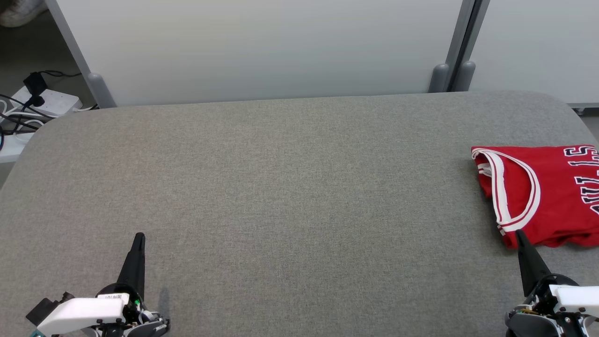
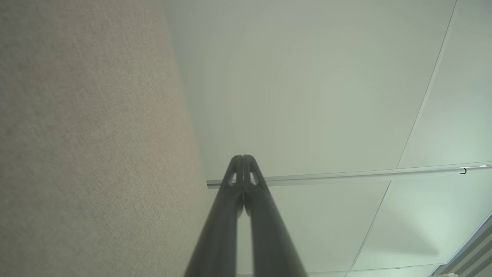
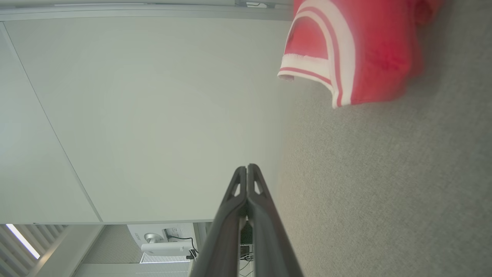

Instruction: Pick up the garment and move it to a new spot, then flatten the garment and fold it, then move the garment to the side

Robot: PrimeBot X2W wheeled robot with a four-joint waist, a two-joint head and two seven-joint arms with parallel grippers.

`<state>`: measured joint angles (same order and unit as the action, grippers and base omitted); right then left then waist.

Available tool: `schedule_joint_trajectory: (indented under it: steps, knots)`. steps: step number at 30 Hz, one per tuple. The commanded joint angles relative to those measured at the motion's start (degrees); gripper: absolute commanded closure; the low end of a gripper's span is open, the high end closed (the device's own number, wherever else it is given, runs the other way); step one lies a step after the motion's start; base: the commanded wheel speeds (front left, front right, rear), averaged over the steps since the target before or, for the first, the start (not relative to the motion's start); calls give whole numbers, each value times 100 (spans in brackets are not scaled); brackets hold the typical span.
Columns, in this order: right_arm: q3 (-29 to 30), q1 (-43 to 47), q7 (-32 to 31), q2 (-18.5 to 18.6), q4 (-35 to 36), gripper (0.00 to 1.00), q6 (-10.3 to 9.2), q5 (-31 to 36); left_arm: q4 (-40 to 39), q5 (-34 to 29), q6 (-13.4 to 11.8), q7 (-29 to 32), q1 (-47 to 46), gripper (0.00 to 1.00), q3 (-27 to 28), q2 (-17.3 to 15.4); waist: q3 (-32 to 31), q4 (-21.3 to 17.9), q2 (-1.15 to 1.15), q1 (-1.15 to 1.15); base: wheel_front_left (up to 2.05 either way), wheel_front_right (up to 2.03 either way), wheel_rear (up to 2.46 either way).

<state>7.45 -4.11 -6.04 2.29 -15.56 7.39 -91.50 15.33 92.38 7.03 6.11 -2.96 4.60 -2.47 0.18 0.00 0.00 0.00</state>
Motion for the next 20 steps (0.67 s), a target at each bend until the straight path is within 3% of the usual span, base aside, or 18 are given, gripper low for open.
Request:
schedule_joint_trajectory:
  steps: [1,20]
  knots:
    - [-93,-208,-45,59,154,100,10,-67,-129,-20,46,35,-322,100,190,-47,0,0,0,0,0,0,0]
    - [-94,-208,-45,59,154,100,10,-67,-129,-22,46,37,-323,100,192,-46,0,0,0,0,0,0,0]
